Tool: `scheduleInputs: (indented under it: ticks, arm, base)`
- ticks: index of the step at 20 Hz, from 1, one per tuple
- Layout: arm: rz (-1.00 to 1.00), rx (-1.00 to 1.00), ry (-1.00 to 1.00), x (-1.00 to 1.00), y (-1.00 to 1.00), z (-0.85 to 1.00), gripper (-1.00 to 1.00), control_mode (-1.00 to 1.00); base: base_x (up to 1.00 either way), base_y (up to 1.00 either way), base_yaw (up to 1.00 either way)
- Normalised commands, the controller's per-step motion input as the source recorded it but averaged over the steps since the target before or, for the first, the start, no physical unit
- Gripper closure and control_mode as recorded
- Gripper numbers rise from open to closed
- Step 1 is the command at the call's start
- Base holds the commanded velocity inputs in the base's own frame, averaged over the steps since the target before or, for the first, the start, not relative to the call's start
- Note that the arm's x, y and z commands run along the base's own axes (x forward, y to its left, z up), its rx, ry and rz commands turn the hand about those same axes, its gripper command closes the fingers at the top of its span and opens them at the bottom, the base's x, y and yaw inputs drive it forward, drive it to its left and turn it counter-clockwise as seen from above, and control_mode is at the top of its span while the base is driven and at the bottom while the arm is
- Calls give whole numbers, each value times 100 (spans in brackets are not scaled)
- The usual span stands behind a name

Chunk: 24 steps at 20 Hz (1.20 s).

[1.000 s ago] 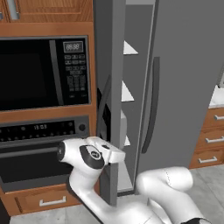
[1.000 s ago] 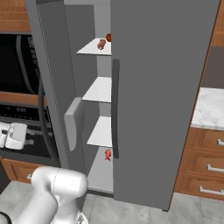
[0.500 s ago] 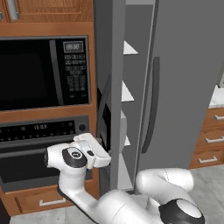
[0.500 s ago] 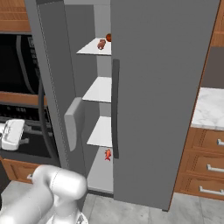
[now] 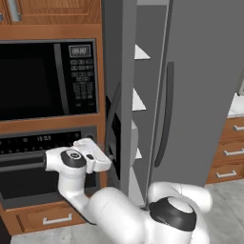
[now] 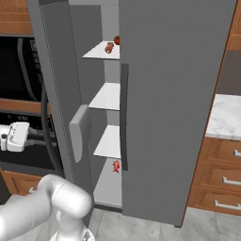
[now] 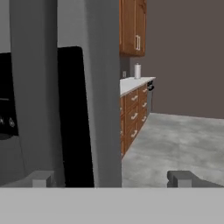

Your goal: Store the kebab skewer in the freezer for long-term storage. Close the freezer door after placing the cooked food.

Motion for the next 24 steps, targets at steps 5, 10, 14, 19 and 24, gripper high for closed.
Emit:
scheduleInputs:
  ticks: [5, 10, 14, 19, 24]
  arm:
    - [0, 0, 9, 58, 0, -14, -100, -100]
    - [0, 0, 13, 52, 0, -15, -100, -100]
    - [0, 0, 15, 43, 0, -16, -100, -100]
    - [0, 0, 15, 15, -17, -4, -100, -100]
    - [0, 0, 7, 0, -82, 0, -100, -100]
  base:
    - [0, 0, 0]
    - [0, 0, 0]
    - [0, 0, 0]
    - [0, 0, 0]
    - [0, 0, 0]
